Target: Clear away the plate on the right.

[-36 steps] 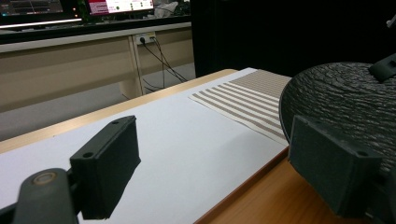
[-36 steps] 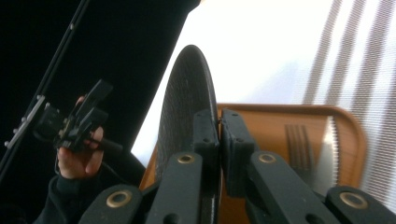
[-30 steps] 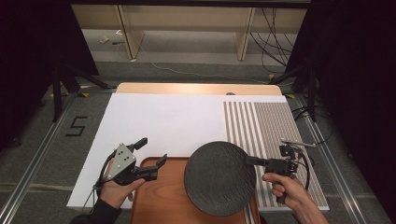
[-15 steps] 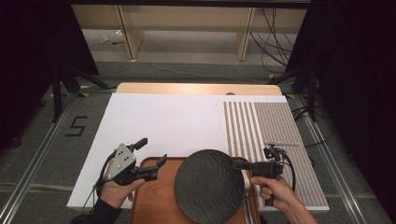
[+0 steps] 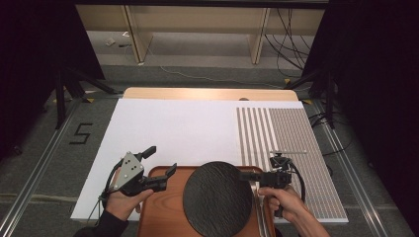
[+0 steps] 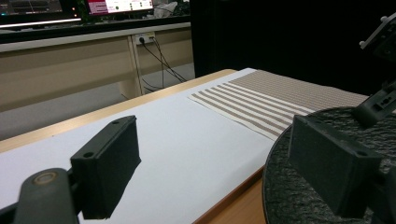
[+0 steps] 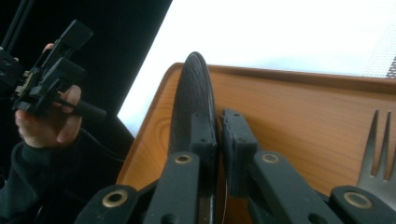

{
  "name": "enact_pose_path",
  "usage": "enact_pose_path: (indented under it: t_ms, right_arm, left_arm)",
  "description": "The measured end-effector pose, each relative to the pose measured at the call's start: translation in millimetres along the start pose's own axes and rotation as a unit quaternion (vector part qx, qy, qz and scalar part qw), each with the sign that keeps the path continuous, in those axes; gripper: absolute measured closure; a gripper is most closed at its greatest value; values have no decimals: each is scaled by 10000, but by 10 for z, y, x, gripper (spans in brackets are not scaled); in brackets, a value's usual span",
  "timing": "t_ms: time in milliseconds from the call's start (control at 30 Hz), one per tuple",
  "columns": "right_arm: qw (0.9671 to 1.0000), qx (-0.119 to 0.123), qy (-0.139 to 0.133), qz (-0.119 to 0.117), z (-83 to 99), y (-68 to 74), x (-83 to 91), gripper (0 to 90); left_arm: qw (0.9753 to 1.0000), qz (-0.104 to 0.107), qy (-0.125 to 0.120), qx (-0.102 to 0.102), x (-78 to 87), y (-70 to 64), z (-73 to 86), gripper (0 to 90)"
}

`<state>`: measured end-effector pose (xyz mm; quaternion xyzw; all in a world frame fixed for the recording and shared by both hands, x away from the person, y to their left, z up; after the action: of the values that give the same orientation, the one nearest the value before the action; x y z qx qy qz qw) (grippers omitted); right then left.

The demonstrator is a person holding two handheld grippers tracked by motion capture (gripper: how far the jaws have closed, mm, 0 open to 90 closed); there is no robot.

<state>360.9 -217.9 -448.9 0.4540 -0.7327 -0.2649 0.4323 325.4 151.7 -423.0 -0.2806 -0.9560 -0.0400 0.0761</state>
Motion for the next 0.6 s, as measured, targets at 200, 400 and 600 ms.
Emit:
enact_pose_path:
  t_ms: [200, 400, 600]
  right_arm:
    - [9995, 118, 75, 277, -9, -37, -26, 868]
    - [9990, 136, 130, 394, -9, -78, -28, 876]
    - [9988, 96, 194, 438, -14, -121, -32, 874]
  left_arm:
    - [10000, 3, -9, 0, 2, -1, -3, 165]
    - [10000, 12, -6, -6, 1, -7, -1, 164]
    - [10000, 15, 9, -10, -3, -7, 4, 166]
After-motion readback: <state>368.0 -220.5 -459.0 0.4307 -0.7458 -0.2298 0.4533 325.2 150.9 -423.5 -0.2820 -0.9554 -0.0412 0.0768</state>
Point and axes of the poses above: each handheld gripper's, and its own axes: x roughly backward along the jaws, z roughly out of its underside, y roughly to its left, the point moved 2 cm from there along -x, roughly forward along the jaws, and after that the axes turned 6 degrees about -z, right-handed, at the moved point
